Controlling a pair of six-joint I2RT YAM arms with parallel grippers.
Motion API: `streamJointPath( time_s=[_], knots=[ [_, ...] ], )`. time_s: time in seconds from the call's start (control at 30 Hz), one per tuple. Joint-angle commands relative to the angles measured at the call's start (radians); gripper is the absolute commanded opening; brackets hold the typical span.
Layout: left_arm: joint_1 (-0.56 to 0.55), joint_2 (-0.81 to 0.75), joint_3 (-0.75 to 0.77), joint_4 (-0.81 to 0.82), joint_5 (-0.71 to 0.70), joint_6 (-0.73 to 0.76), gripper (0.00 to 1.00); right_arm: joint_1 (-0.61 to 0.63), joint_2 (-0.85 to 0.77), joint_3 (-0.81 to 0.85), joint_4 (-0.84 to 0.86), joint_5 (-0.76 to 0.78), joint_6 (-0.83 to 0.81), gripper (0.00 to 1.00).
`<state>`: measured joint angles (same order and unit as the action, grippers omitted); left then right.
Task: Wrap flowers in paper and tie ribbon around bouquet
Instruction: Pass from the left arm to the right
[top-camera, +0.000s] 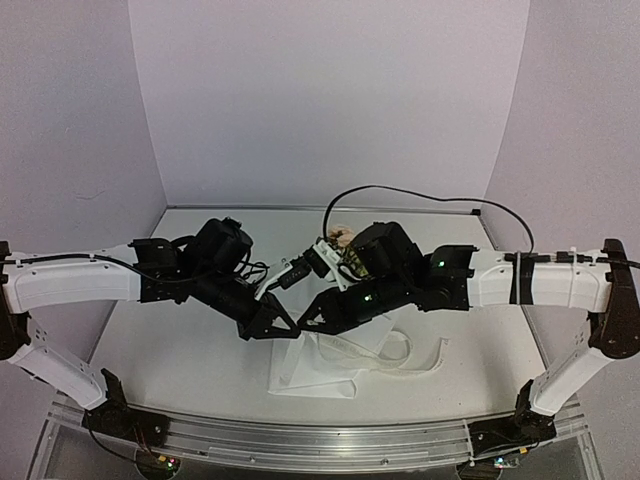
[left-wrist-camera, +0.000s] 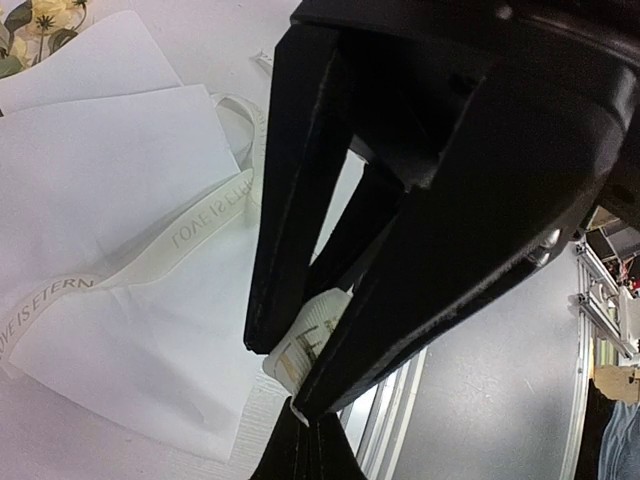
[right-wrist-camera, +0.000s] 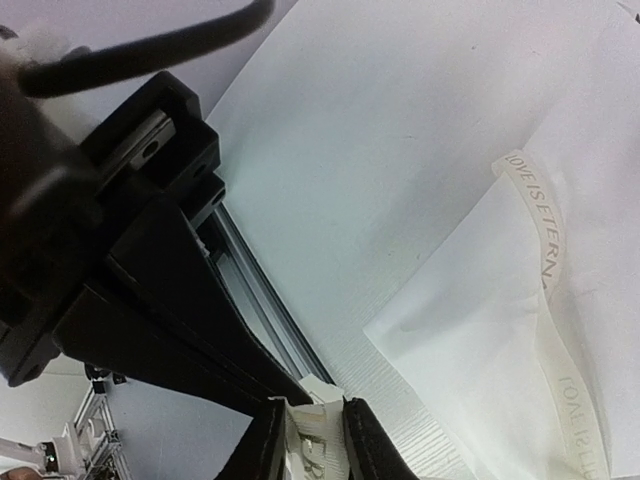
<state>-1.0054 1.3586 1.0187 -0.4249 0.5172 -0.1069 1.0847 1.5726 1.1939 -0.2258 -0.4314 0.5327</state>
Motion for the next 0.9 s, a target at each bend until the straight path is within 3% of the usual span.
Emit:
streamJointPath(
  time_s=[0.0,0.07,0.13,0.33,0.47,0.87],
  knots=[
    [-0.001,-0.028,-0.013,0.052,-0.055,-0.041,0.07,0.001,-0.023,-0.021,0.032,0.06,0.017,0.1],
    [0.005,-0.039,-0.031,0.07,-0.107,-0.082,0.2,0.002,-0.031,-0.034,0.034,0.086,0.035,0.01],
    [0.041,-0.064,-0.069,0.108,-0.116,-0.141,0.33,0.002,-0.042,-0.053,0.034,0.137,0.06,0.0],
    [0.222,-0.139,-0.179,0.22,-0.054,-0.347,0.45,0.009,-0.086,-0.101,0.076,0.287,0.106,0.0],
    [0.248,-0.078,-0.144,0.171,-0.118,-0.366,0.48,0.037,-0.08,-0.074,0.059,0.371,0.098,0.0],
    [0.283,0.203,-0.017,0.081,-0.194,-0.351,0.44,0.123,-0.034,0.01,-0.032,0.59,0.081,0.0]
  ],
)
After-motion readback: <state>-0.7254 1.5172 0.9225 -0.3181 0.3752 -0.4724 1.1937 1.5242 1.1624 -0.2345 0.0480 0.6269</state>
